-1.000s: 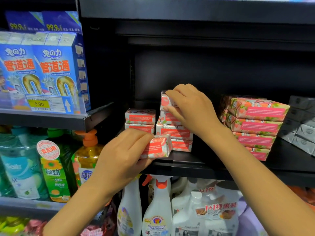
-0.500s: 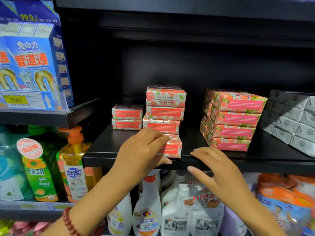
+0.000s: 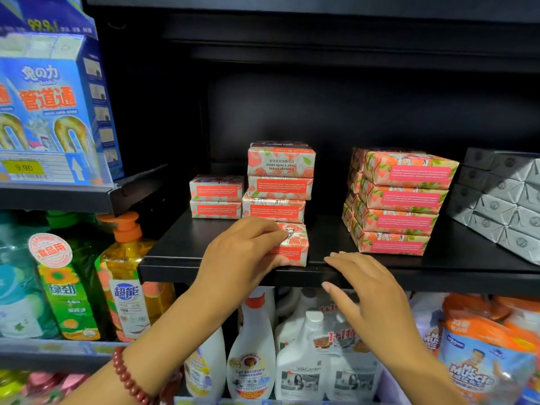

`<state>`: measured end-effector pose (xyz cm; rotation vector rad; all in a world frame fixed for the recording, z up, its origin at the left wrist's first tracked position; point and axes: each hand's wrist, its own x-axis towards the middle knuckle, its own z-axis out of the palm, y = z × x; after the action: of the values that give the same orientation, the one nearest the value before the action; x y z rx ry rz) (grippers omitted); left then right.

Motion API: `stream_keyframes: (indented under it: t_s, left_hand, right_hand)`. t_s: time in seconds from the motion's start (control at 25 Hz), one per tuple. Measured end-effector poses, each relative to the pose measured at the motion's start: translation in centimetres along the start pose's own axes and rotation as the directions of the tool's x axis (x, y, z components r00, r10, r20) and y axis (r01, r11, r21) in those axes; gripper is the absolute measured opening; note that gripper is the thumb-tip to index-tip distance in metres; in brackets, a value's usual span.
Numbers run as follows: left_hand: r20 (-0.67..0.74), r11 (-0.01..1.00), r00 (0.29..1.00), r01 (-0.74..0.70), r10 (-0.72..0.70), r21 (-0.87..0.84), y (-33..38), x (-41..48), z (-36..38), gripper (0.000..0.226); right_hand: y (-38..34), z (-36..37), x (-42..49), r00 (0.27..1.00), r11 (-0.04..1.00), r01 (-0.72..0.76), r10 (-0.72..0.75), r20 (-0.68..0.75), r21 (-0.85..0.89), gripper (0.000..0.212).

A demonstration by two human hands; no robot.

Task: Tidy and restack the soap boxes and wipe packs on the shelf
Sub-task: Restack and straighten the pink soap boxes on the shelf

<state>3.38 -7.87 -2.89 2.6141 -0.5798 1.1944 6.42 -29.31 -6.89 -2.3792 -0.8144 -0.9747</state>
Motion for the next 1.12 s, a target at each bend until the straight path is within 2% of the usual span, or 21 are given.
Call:
stream_keyframes:
  t_s: [0.24, 0.56, 0.76, 0.88, 1.0, 1.12]
  left_hand:
    - [0.041, 0.998, 0.997, 0.070, -0.070, 0.004, -0.3, 0.9, 0.4, 0.037]
    - [0.032, 0.995, 0.995, 0.097, -0.097, -0.003, -0.9, 1.3, 1.2, 0.039]
    - [0.088, 0.993, 0.990, 0.113, -0.110, -0.028, -1.4, 1.0, 0.9, 0.047]
    - [0.009, 0.991, 0.991, 0.131, -0.131, -0.010, -2.4, 0.5, -0.4, 0.047]
    - [-0.094, 0.978, 0.974, 0.207, -0.204, 0.019, -4.6, 0.5, -1.9, 0.044]
    - [-0.059, 0.955, 0.967, 0.252, -0.246, 0.155, -7.3, 1.6, -2.1, 0.043]
  right_hand:
    - [0.0, 0.1, -0.2, 1.000, 0.999, -0.020, 0.020, 0.000, 0.038, 0.038]
    - [-0.2, 0.1, -0.1, 0.999, 0.997, -0.050, 0.049, 0.013, 0.057, 0.037]
    - [-0.4, 0.1, 0.0, 0.998, 0.996, -0.063, 0.062, 0.018, 0.056, 0.037]
    - [-0.8, 0.2, 0.3, 1.000, 0.999, -0.022, 0.022, -0.010, 0.042, 0.035]
    - [-1.7, 0.8, 0.9, 0.997, 0.997, 0.067, -0.066, -0.028, 0.043, 0.031]
    - [-2.5, 1.7, 1.4, 0.995, 0.995, 0.097, -0.096, -0.038, 0.038, 0.031]
